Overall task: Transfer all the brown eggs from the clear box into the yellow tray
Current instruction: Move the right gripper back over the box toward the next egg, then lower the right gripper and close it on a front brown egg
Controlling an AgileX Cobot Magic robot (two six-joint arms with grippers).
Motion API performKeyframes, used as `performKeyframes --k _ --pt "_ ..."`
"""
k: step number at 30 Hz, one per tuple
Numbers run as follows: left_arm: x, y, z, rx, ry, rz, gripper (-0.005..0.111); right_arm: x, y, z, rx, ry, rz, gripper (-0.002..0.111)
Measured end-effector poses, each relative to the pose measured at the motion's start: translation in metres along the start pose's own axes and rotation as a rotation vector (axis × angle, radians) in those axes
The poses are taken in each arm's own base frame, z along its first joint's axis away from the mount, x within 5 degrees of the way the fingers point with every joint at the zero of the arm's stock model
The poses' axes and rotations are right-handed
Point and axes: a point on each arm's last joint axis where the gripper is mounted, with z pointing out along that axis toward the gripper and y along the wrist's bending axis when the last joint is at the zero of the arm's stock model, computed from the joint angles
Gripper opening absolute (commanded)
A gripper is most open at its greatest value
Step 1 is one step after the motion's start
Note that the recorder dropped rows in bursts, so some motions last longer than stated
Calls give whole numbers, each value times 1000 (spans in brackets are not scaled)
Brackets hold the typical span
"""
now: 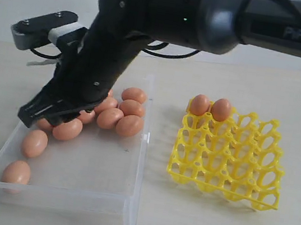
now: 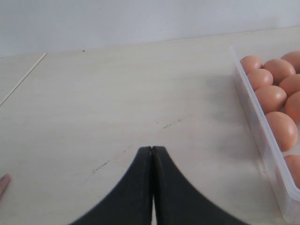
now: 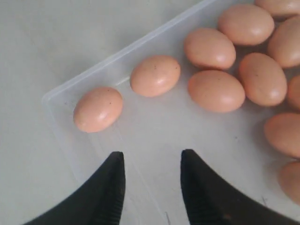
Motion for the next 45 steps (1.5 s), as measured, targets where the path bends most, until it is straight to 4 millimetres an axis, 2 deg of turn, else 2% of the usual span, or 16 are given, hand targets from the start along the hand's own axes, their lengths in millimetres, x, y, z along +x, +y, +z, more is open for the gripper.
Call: performKeyframes --k 2,4,6,9,13,17,30,45 --pt "0 0 0 0 0 0 0 -10 2 10 -21 36 29 50" --pt "0 0 0 0 0 0 0 -15 2 25 -36 83 57 51" --pt "0 0 0 0 0 0 0 -17 1 48 -71 138 107 51" --pt "0 0 0 0 0 0 0 -22 1 66 -114 143 171 51" --pt "0 0 0 0 0 0 0 -26 4 77 -162 141 221 51" --pt "0 0 0 0 0 0 0 -22 9 91 -186 169 239 51" --pt "0 0 0 0 0 0 0 -13 18 120 -206 199 291 51" --pt "0 0 0 0 0 0 0 -10 19 136 -200 190 331 51"
